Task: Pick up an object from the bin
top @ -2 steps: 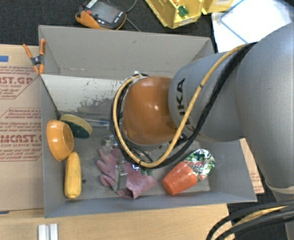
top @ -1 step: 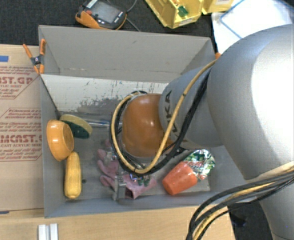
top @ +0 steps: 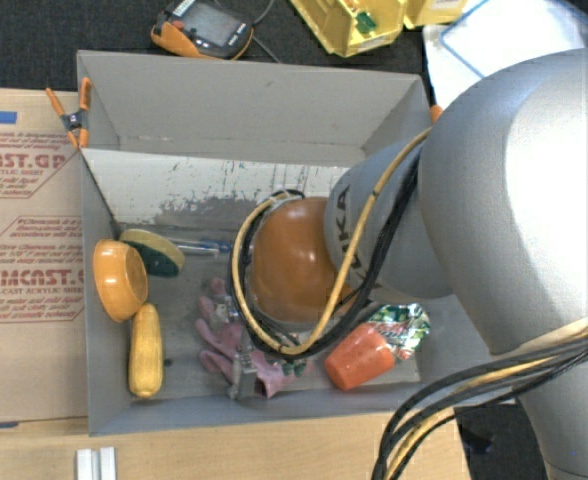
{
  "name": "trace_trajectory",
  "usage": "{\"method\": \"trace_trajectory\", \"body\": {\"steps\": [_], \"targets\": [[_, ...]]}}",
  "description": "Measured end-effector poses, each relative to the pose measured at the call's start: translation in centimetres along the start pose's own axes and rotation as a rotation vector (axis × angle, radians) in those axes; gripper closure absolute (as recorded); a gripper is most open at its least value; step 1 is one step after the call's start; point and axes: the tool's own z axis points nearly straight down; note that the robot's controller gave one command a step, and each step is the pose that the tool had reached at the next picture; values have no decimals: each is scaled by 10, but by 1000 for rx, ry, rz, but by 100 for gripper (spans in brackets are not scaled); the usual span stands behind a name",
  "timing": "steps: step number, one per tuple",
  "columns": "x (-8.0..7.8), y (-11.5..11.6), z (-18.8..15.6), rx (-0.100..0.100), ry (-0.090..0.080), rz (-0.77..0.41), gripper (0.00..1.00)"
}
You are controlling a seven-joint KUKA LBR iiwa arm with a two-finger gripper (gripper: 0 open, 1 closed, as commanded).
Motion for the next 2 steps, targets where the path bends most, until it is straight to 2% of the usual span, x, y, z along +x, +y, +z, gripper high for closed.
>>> {"method": "trace_trajectory", "body": {"steps": [1,2], "targets": [[-5,8,-5,4,31,30,100],[-5,8,-5,4,31,30,100]]}}
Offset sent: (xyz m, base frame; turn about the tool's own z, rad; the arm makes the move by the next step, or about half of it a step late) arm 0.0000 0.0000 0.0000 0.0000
